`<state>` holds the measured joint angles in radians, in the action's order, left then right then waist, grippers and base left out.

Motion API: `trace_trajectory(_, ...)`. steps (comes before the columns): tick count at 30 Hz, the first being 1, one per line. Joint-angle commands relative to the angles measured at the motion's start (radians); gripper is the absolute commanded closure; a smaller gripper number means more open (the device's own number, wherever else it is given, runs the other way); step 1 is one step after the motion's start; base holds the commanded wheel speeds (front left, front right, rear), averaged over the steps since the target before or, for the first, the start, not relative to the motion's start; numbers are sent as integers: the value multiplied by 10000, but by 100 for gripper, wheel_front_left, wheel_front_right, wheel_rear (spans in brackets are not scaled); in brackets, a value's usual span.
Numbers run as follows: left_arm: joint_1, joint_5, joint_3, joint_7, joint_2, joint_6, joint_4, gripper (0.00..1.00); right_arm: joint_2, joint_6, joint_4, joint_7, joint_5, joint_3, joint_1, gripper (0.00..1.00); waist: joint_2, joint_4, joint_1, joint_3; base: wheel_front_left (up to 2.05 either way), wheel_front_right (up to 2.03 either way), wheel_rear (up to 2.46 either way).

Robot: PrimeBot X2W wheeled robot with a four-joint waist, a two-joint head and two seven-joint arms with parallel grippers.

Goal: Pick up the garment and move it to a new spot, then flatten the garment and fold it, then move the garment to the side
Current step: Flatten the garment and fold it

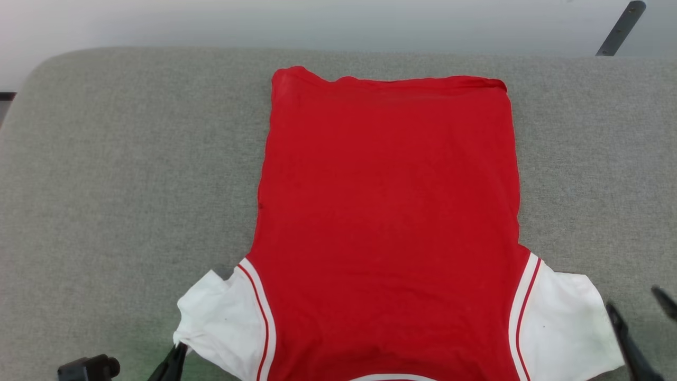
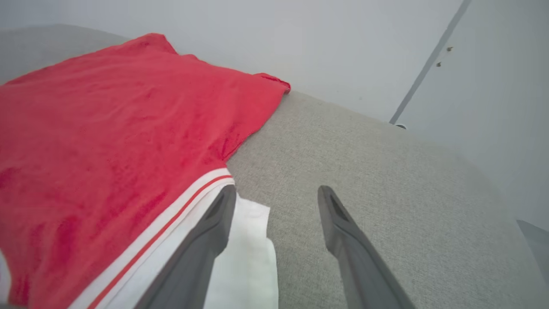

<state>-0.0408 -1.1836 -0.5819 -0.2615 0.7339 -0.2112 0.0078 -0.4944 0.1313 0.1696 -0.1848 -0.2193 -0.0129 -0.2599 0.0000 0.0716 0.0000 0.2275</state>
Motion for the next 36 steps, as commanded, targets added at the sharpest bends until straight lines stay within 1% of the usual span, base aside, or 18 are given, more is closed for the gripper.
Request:
trace_trajectory(1, 10, 71, 46, -25, -86, -13, -42, 100, 169, -10, 233, 273, -307, 169, 424, 0, 0, -15, 0, 39, 0, 0, 0)
trace_trajectory(3, 61, 124, 54, -26, -119, -15, -59, 100, 353, -10, 367, 764, -680, 280, 859, 0, 0, -2, 0, 64, 0, 0, 0)
trace_trajectory(7, 241, 239, -60, 33, -228, 61, -77, 100, 387, -10, 252, 1764, -1212, 263, 2258, 0, 0, 141, 0, 99, 0, 0, 0)
trace_trajectory(8, 241, 239, -60, 33, -228, 61, -77, 100, 387, -10, 252, 1764, -1212, 263, 2258, 0, 0, 141, 0, 99, 0, 0, 0)
trace_trajectory(12, 615, 414, -293, 236, -377, 179, -14, 100, 136, -10, -394, 2855, -1714, 106, 3888, 0, 0, 531, 0, 160, 0, 0, 0)
trace_trajectory(14, 831, 479, -412, 356, -496, 255, 25, 100, 135, -9, -768, 3360, -2028, -13, 4780, 0, 0, 756, 0, 205, 0, 0, 0)
trace_trajectory(16, 1067, 571, -547, 469, -610, 343, 102, 100, -51, -9, -1318, 3905, -2143, -140, 5599, 0, 0, 1012, 0, 265, 0, 0, 0)
trace_trajectory(21, 1613, 764, -855, 657, -977, 600, 346, 100, -194, -10, -2921, 4976, -2468, -384, 7530, 0, 0, 1644, 0, 467, 0, 0, 0)
trace_trajectory(24, 1904, 874, -1040, 748, -1201, 774, 545, 100, -285, -9, -3920, 5521, -2590, -617, 8421, 0, 0, 2000, 0, 610, 0, 0, 0)
trace_trajectory(29, 2331, 993, -1286, 836, -1571, 1068, 907, 100, -429, -9, -5547, 6557, -2531, -911, 9690, 0, 0, 2466, 0, 902, 0, 0, 0)
trace_trajectory(36, 2928, 1127, -1538, 865, -2088, 1484, 1412, 100, -353, -9, -7348, 7689, -2297, -944, 11187, 0, 0, 2954, 0, 1486, 0, 0, 0)
